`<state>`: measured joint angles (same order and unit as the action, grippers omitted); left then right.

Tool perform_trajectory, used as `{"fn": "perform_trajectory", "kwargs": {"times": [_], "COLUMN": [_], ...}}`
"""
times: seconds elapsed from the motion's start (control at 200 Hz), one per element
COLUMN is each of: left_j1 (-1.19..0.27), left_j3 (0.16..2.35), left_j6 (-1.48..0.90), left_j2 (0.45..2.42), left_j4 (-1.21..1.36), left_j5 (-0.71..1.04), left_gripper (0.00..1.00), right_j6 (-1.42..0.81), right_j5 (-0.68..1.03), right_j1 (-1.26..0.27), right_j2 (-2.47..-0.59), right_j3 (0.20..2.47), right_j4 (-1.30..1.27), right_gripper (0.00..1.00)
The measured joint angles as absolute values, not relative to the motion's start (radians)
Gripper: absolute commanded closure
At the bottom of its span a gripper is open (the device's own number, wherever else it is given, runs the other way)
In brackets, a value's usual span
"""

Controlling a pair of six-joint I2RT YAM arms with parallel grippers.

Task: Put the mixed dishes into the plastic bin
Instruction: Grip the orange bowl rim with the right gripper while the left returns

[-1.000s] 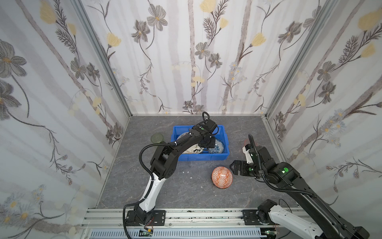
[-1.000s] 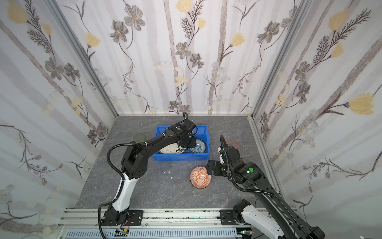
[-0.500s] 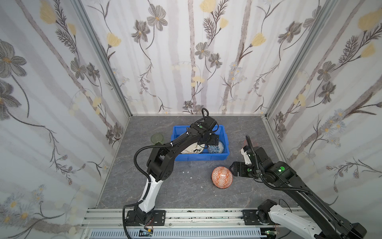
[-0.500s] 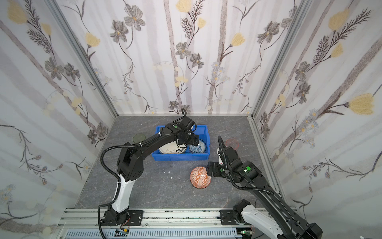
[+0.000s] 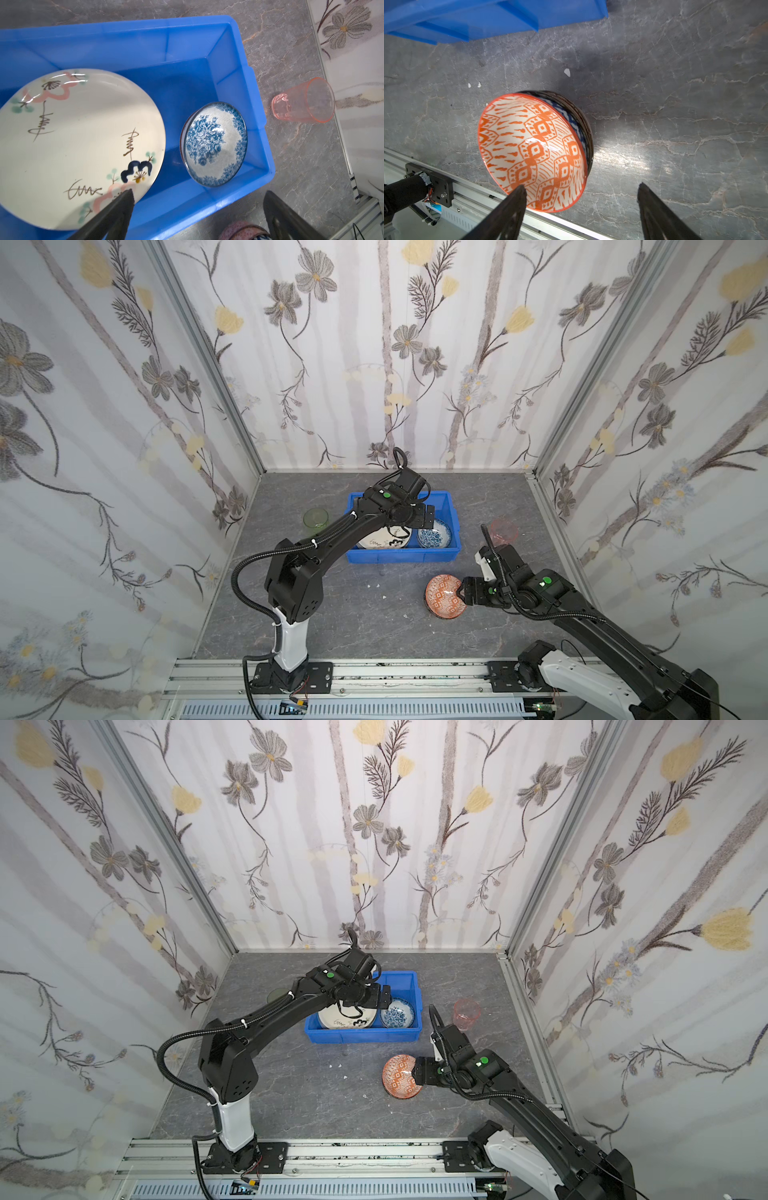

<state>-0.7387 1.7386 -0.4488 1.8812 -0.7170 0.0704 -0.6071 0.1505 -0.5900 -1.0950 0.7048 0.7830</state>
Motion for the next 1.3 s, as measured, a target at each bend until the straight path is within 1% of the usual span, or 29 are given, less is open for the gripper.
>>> {"fn": "perform_trajectory", "kwargs": {"times": [0.105, 0.315, 0.5, 0.709, 0.944, 1.304], "left_j1": [-0.744, -0.764, -0.783, -0.785, -0.791, -0.811], "left_j3": [1.663, 1.518, 1.435, 1.366, 1.335, 1.311], "left_j6": [-0.45, -0.476, -0.505, -0.525, -0.535, -0.557], "left_j2": [1.815, 1.711, 1.63, 1.588, 1.576, 1.559], "left_j4": [-0.718, -0.719, -0.719, -0.714, -0.707, -0.691], "left_j5": [0.055, 0.027, 0.011, 0.007, 0.02, 0.028], "left_gripper": [0.0, 0.0, 0.0, 0.0, 0.0, 0.0], "right_j6": [-0.614, -0.632, -0.636, -0.637, -0.639, -0.639], "right_j5": [0.163, 0.177, 0.177, 0.175, 0.167, 0.16], "right_j1": [-0.599, -0.618, -0.628, -0.632, -0.637, -0.64], "right_j2": [-1.112, -1.147, -1.177, -1.194, -1.205, -1.205], "right_j3": [0.676, 0.656, 0.656, 0.656, 0.656, 0.656], "right_j4": [0.744, 0.692, 0.659, 0.647, 0.637, 0.633], "right_gripper": [0.27, 0.46, 0.56, 0.69, 0.8, 0.88]}}
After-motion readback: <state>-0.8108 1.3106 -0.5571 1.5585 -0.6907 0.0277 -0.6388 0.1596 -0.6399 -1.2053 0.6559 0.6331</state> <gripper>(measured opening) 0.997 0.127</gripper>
